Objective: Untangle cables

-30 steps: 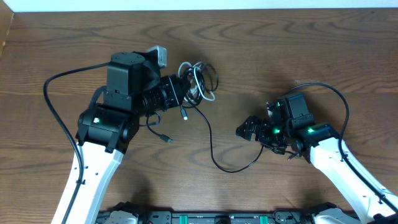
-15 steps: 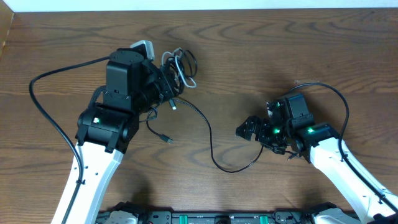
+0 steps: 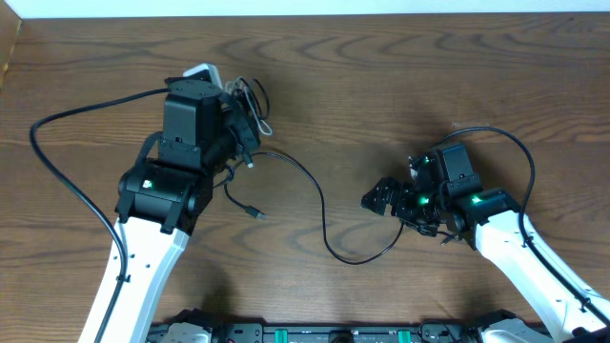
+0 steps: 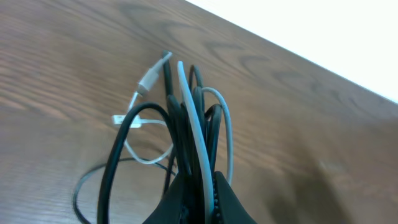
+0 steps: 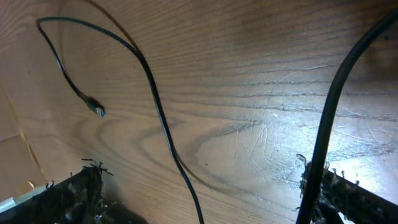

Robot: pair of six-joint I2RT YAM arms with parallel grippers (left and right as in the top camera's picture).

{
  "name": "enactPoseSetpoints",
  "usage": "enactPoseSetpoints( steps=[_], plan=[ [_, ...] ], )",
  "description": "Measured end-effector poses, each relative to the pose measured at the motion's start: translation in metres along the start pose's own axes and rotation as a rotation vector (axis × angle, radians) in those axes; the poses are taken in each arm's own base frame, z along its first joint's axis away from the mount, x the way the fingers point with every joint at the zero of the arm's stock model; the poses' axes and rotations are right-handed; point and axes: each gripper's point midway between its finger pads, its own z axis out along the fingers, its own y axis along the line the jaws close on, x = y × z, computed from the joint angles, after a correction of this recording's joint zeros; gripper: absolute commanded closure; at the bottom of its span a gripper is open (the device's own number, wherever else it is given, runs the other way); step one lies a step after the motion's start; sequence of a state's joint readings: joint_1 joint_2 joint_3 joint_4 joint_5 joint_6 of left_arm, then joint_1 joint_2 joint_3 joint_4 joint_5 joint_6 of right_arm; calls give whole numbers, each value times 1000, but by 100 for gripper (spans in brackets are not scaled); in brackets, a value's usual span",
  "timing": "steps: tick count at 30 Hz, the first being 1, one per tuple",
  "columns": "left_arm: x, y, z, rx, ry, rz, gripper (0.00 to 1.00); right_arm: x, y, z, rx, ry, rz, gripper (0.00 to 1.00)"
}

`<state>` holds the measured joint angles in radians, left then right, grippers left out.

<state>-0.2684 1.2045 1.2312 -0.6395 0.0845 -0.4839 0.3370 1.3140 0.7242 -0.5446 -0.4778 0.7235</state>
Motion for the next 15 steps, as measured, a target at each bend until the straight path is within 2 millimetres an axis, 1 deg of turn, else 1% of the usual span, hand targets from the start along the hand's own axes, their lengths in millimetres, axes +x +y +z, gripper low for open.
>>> enactPoseSetpoints(
  steps=[5,7,10,15],
  plan=[
    [17,-31,-4,189,89,150,92,0,0,0,0,0,0,1],
    [20,-36,-5,220,100,180,92,0,0,0,0,0,0,1],
    [17,-31,-4,187,87,164,92,0,0,0,0,0,0,1],
    [10,-7,0,45,51,65,92,0,0,0,0,0,0,1]
  ],
)
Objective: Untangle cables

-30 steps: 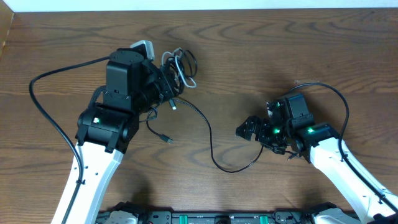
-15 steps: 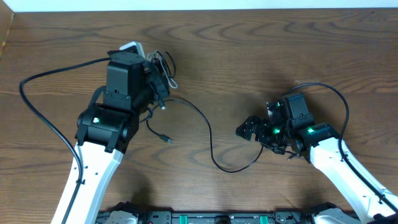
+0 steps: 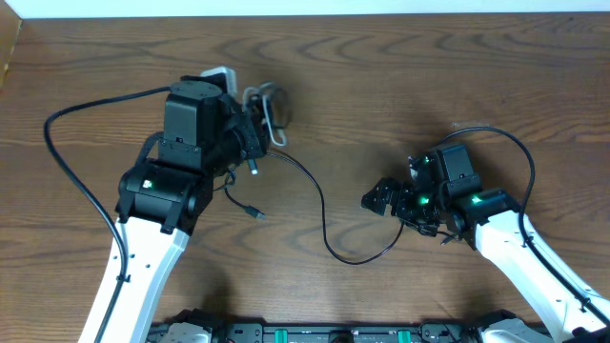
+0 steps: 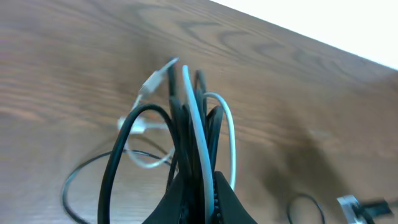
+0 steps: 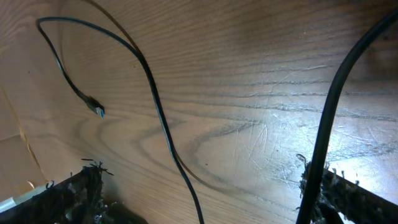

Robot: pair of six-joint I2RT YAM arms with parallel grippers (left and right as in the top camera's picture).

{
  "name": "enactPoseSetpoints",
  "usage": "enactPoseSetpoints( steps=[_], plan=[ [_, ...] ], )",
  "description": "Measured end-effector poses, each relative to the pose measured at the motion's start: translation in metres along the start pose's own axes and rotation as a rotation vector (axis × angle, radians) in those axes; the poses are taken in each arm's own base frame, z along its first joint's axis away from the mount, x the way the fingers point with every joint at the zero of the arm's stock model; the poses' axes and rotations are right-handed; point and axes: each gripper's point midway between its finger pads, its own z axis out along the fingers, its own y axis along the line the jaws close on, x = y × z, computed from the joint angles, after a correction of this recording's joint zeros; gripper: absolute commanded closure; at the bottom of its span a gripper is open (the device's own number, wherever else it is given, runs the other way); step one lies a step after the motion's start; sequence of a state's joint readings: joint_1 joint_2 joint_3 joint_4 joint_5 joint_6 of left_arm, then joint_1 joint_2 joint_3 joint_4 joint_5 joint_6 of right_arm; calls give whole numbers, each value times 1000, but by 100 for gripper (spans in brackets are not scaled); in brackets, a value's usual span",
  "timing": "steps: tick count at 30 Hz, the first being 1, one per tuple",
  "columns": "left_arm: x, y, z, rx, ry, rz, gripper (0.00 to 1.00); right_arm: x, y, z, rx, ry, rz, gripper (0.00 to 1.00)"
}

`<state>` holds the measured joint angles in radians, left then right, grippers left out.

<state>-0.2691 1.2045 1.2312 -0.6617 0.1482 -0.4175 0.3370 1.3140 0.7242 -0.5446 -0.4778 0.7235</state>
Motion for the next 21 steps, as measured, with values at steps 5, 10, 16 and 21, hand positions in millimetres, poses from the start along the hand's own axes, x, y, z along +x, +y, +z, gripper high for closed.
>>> enactPoseSetpoints(
  steps=[5,10,16,21],
  plan=[
    [13,17,3,-82,47,-36,92,0,0,0,0,0,0,1],
    [41,32,19,-151,186,-51,92,0,0,0,0,0,0,1],
    [58,-5,52,79,323,-17,92,0,0,0,0,0,0,1],
    [61,-41,55,299,373,13,92,0,0,0,1,0,0,1]
  ],
)
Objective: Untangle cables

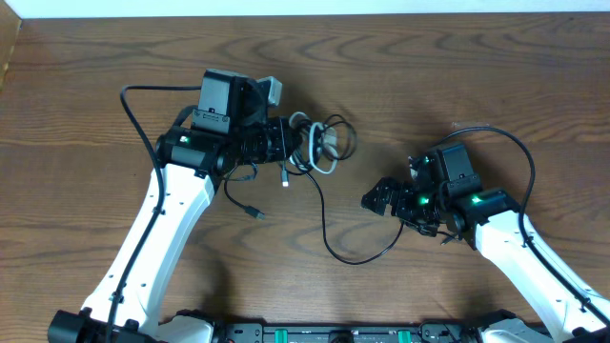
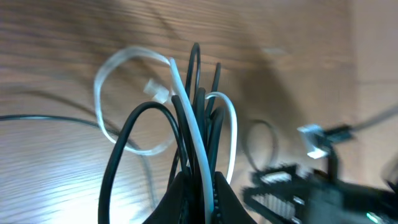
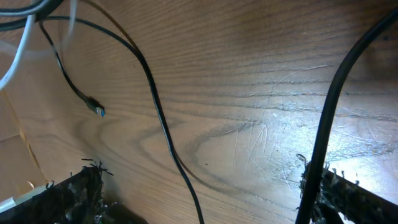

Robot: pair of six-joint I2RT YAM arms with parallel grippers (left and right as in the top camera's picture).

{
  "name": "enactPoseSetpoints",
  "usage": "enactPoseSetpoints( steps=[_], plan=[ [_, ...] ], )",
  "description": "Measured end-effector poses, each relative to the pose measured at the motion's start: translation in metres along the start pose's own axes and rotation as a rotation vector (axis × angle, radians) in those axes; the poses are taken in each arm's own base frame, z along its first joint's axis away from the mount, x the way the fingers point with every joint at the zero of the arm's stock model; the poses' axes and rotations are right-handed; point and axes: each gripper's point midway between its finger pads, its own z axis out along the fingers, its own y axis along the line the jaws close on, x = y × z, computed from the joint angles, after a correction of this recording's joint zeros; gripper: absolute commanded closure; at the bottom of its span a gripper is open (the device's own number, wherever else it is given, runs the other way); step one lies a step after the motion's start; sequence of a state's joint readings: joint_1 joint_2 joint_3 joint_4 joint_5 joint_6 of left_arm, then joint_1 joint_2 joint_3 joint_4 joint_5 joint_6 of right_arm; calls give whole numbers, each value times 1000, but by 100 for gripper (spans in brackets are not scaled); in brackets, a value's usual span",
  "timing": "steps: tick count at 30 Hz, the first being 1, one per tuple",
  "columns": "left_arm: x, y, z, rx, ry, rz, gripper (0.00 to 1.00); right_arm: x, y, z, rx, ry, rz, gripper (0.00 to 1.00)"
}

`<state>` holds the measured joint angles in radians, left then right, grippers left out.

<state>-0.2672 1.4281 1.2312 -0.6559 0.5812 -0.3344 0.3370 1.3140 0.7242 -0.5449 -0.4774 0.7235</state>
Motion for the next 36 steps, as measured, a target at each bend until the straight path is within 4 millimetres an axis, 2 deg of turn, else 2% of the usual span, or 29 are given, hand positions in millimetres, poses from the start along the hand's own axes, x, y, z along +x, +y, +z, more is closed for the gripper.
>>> enactPoseSetpoints(
  steps=[7,9,12,13,15,18,22,24,26,31,36],
  plan=[
    [14,-31,-4,185,75,46,92,0,0,0,0,0,0,1],
    [18,-34,-4,202,96,42,92,0,0,0,0,0,0,1],
    [27,-28,-4,175,129,21,86,0,0,0,0,0,0,1],
    [30,-24,-4,152,137,11,83,-1,1,0,-3,-4,-1,1],
    [33,-14,-3,103,143,10,67,-11,5,0,-15,-49,-15,1],
    [34,-6,-3,59,145,7,58,-34,11,-3,-20,-155,-43,1],
    [33,-3,-2,40,137,20,39,-49,5,-5,23,-233,-37,1],
    [31,-2,-2,36,129,29,29,-61,11,-8,6,-290,-35,1],
    [30,-2,-2,31,126,30,24,-66,18,-10,-24,-311,-31,1],
    [30,-1,-2,26,124,36,16,-49,32,-6,-112,-210,-21,1],
    [23,-3,-1,36,97,63,14,-25,25,-2,-102,-97,27,1]
  ],
)
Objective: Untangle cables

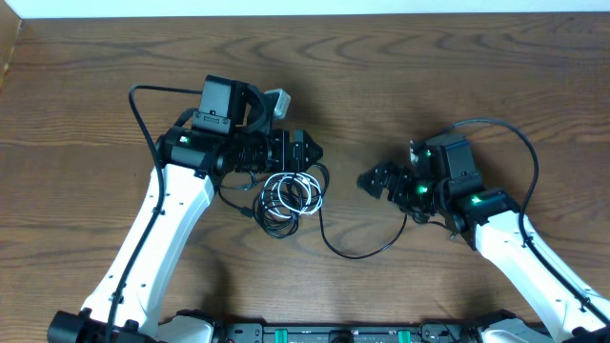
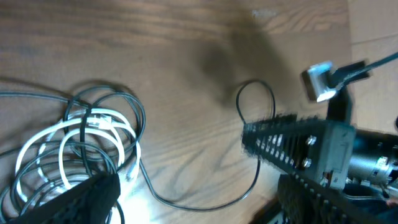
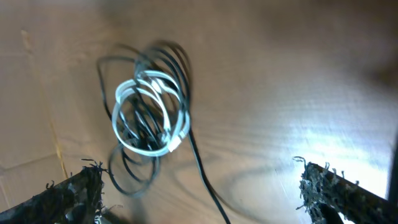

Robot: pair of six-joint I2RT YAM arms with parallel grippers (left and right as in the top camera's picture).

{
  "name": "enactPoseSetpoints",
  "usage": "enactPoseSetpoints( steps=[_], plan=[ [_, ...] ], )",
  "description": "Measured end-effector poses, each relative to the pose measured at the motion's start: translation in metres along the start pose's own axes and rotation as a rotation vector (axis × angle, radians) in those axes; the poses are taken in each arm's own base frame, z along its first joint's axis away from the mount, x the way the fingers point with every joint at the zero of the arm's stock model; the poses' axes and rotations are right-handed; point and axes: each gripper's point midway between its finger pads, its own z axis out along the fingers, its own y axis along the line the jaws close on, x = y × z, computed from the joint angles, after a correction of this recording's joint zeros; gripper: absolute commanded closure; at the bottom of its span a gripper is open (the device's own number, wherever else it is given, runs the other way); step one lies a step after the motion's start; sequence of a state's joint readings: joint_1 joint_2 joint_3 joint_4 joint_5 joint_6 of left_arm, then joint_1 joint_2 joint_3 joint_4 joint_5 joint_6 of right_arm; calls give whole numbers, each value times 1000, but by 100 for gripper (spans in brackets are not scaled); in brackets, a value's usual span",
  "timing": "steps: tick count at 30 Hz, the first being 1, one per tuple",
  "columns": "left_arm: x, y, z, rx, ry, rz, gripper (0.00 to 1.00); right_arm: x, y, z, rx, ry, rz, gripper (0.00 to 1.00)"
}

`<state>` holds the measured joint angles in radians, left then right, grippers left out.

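Note:
A tangled bundle of white and black cables (image 1: pixel 286 197) lies on the wooden table; it also shows in the left wrist view (image 2: pixel 69 144) and the right wrist view (image 3: pixel 149 118). My left gripper (image 1: pixel 310 152) (image 2: pixel 193 190) hangs just above and beyond the bundle, open and holding nothing. A thin black cable (image 1: pixel 357 253) (image 3: pixel 202 174) runs from the bundle in a curve toward my right gripper (image 1: pixel 373 179) (image 3: pixel 199 177). That gripper is open, faces the bundle from the right, and holds nothing between its fingers.
A thick black lead (image 1: pixel 143 119) loops off the left arm and another (image 1: pixel 519 152) off the right arm. A small white adapter (image 1: pixel 277 99) sits by the left wrist. The table's far edge (image 1: pixel 305 13) meets a white strip.
My left gripper was shut on the cable bundle and held it off the table; now it is open and the bundle lies on the table below it. My right gripper has shifted up and left.
My left gripper held the bundle raised at the back left of the table. Then it held it slightly further right, then out near the table's middle. Now the bundle lies loose on the wood. The right gripper stayed put until it shifted toward the bundle.

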<state>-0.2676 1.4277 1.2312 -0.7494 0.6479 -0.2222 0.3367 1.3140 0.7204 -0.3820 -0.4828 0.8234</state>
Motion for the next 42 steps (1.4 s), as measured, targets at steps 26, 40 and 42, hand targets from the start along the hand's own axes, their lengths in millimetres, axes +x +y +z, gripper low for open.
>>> enactPoseSetpoints(
  steps=[26,40,42],
  plan=[
    [-23,31,-4,-192,-107,39,13,2,-21,-1,97,-12,37,1],
    [-23,32,-5,-199,-109,40,13,2,-21,-1,98,-12,36,1],
    [-24,33,-5,-204,-111,39,13,2,-21,-1,98,-13,36,1]
  ],
)
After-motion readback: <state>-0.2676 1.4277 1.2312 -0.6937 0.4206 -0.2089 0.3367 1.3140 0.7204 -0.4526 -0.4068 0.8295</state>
